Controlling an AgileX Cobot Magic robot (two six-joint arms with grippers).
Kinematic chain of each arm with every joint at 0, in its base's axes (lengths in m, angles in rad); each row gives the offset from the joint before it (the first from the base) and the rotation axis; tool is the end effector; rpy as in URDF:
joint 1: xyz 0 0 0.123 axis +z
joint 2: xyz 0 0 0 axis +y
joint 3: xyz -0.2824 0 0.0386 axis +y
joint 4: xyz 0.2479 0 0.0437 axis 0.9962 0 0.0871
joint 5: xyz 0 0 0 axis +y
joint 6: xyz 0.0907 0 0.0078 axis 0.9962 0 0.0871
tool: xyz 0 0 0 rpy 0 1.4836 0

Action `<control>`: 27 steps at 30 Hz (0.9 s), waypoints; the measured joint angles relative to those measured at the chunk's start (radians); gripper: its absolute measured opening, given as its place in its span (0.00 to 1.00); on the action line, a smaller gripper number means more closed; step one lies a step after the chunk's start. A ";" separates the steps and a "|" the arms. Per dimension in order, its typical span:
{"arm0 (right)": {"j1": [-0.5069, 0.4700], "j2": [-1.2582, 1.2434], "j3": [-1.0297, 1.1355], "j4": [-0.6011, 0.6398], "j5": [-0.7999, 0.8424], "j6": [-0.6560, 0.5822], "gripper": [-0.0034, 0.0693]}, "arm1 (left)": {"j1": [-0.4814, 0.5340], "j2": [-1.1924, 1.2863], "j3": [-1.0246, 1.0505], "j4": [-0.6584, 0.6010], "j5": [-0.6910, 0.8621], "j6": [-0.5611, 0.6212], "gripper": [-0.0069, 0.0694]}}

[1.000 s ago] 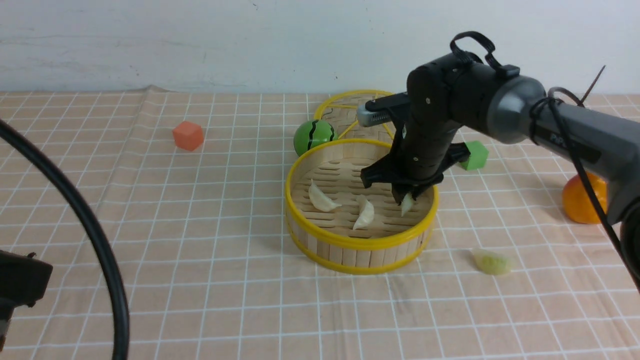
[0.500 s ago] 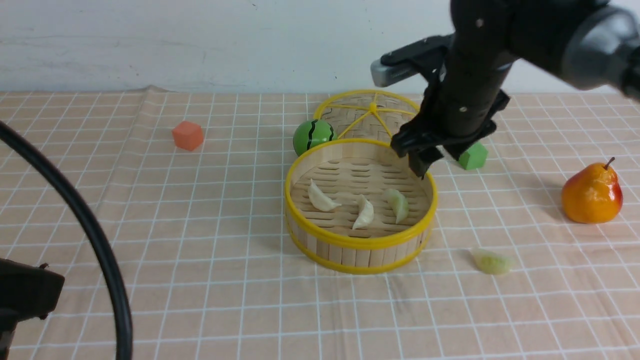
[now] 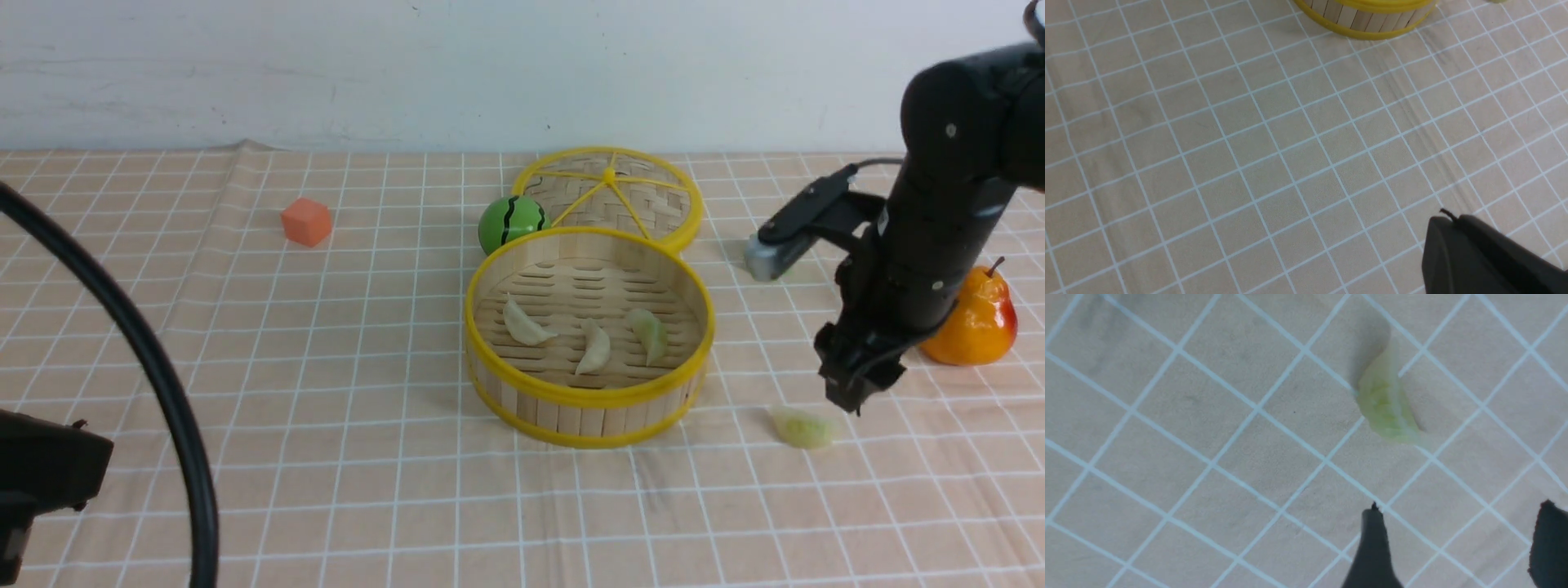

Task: Put the dumplings into the steamer on the table with the brown tablecloth.
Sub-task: 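Reach for and grasp a dumpling lying on the table beside the steamer, then place the dumpling in the bamboo steamer basket with the right gripper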

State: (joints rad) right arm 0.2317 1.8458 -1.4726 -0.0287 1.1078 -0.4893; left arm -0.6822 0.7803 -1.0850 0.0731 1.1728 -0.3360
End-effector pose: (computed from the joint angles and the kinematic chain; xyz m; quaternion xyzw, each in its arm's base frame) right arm 0.3670 0.0842 0.2450 -0.3562 0.9301 -0.0246 0.0859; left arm 0.0926 -0.0673 0.4012 0.1590 0.9086 -0.1555 0.3535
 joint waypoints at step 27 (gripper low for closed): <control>0.000 0.153 -0.083 0.082 -0.086 -0.002 0.33 | 0.000 0.000 0.000 0.031 0.000 0.029 0.08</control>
State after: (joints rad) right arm 0.2322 1.9987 -1.5555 0.0531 1.0214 -0.4916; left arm -0.6822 0.7803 -1.0850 0.1040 1.1728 -0.3067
